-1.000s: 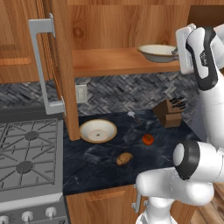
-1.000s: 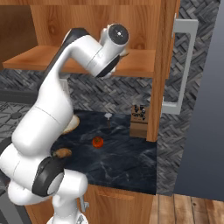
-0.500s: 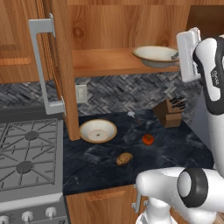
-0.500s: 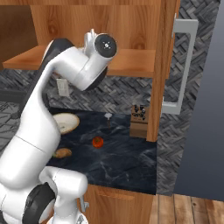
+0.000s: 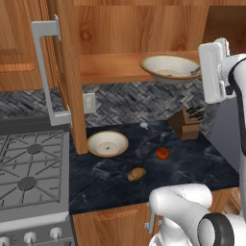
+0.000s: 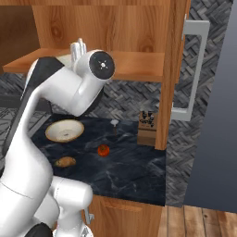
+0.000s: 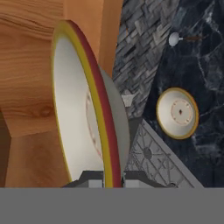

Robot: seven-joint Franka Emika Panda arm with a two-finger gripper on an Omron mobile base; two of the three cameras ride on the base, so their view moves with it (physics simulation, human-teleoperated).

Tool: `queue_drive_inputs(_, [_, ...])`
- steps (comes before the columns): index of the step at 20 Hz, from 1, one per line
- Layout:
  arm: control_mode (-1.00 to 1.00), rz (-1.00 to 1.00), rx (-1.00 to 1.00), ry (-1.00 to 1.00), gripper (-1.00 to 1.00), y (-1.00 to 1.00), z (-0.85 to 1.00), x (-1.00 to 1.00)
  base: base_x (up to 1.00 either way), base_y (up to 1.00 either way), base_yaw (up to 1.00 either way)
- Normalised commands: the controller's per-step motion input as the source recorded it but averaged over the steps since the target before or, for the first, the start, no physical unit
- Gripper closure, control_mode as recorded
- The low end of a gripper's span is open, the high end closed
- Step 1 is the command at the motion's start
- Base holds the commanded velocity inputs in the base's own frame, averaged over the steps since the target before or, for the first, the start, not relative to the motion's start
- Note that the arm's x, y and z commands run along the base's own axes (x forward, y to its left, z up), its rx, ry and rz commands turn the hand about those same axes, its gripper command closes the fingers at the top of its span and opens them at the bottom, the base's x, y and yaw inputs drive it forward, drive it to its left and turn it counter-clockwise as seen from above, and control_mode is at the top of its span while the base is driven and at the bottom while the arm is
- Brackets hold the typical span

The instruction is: Pick both bowls and place them on the counter. Then place the tomato in one bowl and place the potato in the other bowl.

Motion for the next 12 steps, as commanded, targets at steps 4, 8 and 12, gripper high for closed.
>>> queue_drive_inputs(4, [-1.0,0.16,0.01,-0.04,1.0,0.22,0.0,-0.76,0.0,0.0,0.0])
queue_drive_inputs(8, [-1.0,0.2,0.02,-0.02,1.0,0.22,0.0,-0.72,0.0,0.0,0.0])
queue_drive_inputs(12, [-1.0,0.22,0.01,-0.01,1.0,0.23,0.0,-0.69,0.0,0.0,0.0])
